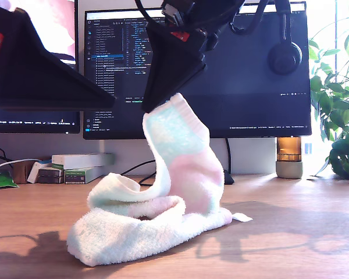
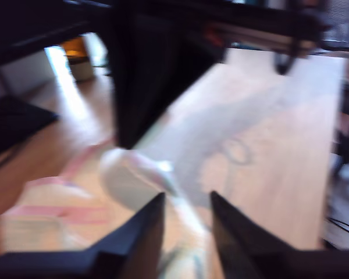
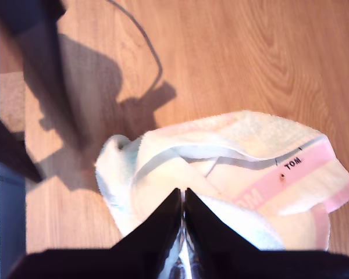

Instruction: Fold the tea towel to a neat square and place it to the right

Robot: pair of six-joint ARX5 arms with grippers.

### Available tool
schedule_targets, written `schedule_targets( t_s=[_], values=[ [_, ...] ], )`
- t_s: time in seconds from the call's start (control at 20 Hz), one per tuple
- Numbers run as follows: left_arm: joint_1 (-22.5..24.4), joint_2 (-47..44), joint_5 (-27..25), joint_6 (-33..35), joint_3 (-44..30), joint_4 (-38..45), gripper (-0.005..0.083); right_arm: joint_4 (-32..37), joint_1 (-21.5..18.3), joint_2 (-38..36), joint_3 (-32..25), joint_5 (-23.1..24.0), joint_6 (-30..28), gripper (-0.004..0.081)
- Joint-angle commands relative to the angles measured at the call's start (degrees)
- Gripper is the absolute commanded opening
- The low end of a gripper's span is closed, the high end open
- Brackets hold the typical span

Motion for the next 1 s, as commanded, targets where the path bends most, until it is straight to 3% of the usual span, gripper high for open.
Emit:
schedule_targets(
  t_s=[0.0, 0.25, 0.65, 0.75, 0.85, 0.95],
  values=[
    [-0.11, 2.54, -1.07, -1.25, 0.26, 2.29, 0.0360, 0.59, 0.68, 0.20, -0.20, -0.31, 0.37, -0.0010],
    [-1.09, 11.98, -3.67, -2.16, 3.34, 7.89, 0.0360, 1.31, 1.38, 0.20, -0.17, -0.33, 1.77, -0.0010],
    [-1.22, 21.51, -7.61, -2.16, 10.62, 7.85, 0.0351, 2.05, 1.36, 0.20, -0.17, -0.28, 3.06, -0.0010],
    [-1.25, 23.50, -6.49, -2.12, 11.39, 7.82, 0.0225, 2.80, 1.38, 0.20, -0.17, -0.31, 3.10, -0.0010],
    [-1.25, 25.16, -3.17, -1.92, 11.80, 7.80, 0.0020, 3.15, 1.38, 0.20, -0.17, -0.28, 3.28, -0.0010],
    [-1.22, 25.57, -2.67, -1.68, 11.82, 7.10, -0.0019, 3.19, 1.36, 0.20, -0.17, -0.26, 3.28, -0.0010]
  ],
)
